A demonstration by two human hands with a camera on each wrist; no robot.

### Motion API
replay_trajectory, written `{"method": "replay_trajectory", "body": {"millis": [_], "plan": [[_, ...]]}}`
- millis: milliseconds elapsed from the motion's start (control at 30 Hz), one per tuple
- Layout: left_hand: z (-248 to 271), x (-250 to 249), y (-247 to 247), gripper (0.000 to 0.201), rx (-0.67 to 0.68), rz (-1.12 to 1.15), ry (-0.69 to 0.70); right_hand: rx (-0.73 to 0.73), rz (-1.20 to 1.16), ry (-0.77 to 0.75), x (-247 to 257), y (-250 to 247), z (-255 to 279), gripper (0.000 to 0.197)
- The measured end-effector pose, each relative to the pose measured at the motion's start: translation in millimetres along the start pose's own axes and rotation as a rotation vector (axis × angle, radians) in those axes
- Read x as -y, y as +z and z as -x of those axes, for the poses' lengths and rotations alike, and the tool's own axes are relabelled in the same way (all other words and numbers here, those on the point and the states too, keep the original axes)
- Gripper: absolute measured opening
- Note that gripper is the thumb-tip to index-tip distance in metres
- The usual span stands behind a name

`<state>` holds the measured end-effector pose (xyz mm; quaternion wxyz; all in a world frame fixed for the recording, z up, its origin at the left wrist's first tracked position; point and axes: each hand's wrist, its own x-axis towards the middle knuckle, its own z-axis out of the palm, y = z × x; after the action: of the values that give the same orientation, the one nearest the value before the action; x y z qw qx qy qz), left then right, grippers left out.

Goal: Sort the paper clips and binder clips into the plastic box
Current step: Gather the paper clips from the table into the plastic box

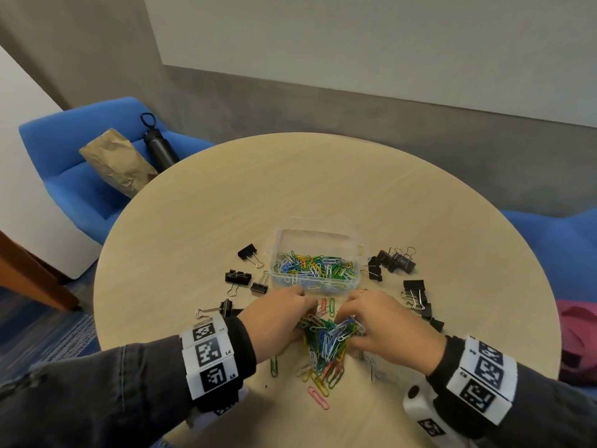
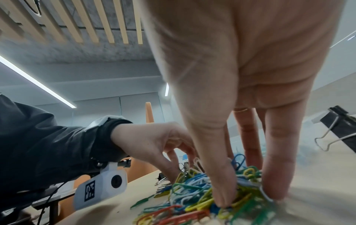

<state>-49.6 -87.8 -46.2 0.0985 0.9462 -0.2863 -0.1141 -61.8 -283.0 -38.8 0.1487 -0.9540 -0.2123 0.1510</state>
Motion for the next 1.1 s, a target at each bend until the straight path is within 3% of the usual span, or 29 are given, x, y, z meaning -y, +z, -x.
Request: {"method": "replay_trajectory", "body": {"millis": [133,400,500,700,767,833,900,1000,1100], "plan": [[-3,3,-3,0.026,-0.021,-0.023,0.009,-0.075,-0.052,0.019,-7,-6,0,0.014],[-3,9,-19,0.021,-0.084,0.103,-0.041,-0.12,-0.24,0.054,-15,-27,-5,0.006],[-4,8,-36,0.018,-0.146,0.151,-0.025,-0.263,-0.308,0.025,-16,-44,-13,0.006],[-29,9,-63,0.021,-0.399,0.162,-0.015,-0.533,-0.365,-0.093,-11,-64,-40,0.011],[-38,14,-59,0.029,-0.341,0.17,-0.026,-0.447,-0.346,-0.088,-12,-61,-45,0.016],[-42,23,-50,0.038,-0.201,0.211,-0.033,-0.317,-0.281,-0.079,-13,-53,-45,0.021],[-41,31,-42,0.043,-0.109,0.176,-0.043,-0.289,-0.232,-0.095,-15,-46,-39,0.022],[-30,38,-29,0.043,-0.156,0.113,-0.023,-0.328,-0.209,-0.135,-15,-38,-23,0.018],[-7,37,-19,0.042,-0.282,0.12,0.034,-0.22,-0.116,-0.155,-12,-25,-6,0.015]]}}
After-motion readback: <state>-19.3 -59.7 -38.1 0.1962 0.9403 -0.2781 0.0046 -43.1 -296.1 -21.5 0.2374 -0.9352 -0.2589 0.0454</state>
